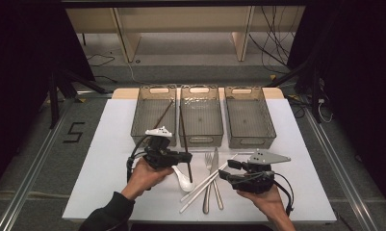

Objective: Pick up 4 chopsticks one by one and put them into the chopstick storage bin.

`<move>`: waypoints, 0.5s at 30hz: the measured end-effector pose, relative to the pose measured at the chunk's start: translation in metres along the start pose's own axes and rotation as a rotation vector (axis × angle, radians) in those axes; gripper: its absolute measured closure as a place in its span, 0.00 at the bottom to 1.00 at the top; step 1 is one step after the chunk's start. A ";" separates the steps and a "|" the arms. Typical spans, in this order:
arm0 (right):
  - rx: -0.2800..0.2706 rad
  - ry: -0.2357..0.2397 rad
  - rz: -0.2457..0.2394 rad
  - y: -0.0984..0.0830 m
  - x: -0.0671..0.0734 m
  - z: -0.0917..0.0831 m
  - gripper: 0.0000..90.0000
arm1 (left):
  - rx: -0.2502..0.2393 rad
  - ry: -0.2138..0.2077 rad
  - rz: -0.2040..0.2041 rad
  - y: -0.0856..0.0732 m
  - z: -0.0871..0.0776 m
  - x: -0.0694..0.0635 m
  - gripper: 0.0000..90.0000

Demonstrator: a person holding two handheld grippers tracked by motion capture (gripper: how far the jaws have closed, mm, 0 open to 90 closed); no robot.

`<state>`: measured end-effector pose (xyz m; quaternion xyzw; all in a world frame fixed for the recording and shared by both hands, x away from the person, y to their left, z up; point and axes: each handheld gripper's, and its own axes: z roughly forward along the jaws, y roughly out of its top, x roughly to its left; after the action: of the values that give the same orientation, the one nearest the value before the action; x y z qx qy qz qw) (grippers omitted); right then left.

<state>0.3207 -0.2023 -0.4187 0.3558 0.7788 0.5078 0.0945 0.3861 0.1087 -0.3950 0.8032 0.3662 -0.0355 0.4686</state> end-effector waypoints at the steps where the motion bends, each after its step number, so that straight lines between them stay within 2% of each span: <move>1: 0.003 -0.007 -0.004 -0.003 0.000 -0.002 0.49 | 0.002 0.010 0.002 0.002 -0.004 0.003 0.93; 4: 0.021 -0.030 -0.014 -0.008 -0.001 -0.006 0.45 | -0.007 0.033 0.002 0.010 -0.019 0.012 0.93; 7: 0.035 -0.040 -0.006 -0.012 -0.003 -0.007 0.43 | -0.014 0.051 0.000 0.015 -0.026 0.018 0.93; 10: 0.048 -0.049 -0.001 -0.016 -0.004 -0.007 0.40 | -0.017 0.100 0.001 0.026 -0.038 0.030 0.93; 11: 0.049 -0.052 -0.001 -0.017 -0.004 -0.007 0.40 | -0.017 0.100 0.001 0.026 -0.038 0.030 0.93; 12: 0.051 -0.051 0.004 -0.018 -0.004 -0.008 0.40 | -0.013 0.124 0.008 0.032 -0.043 0.035 0.93; 15: 0.054 -0.052 0.005 -0.020 -0.004 -0.009 0.40 | -0.017 0.144 0.006 0.039 -0.048 0.040 0.93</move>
<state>0.3099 -0.2158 -0.4331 0.3736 0.7886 0.4772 0.1038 0.4252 0.1572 -0.3558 0.8007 0.3970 0.0267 0.4479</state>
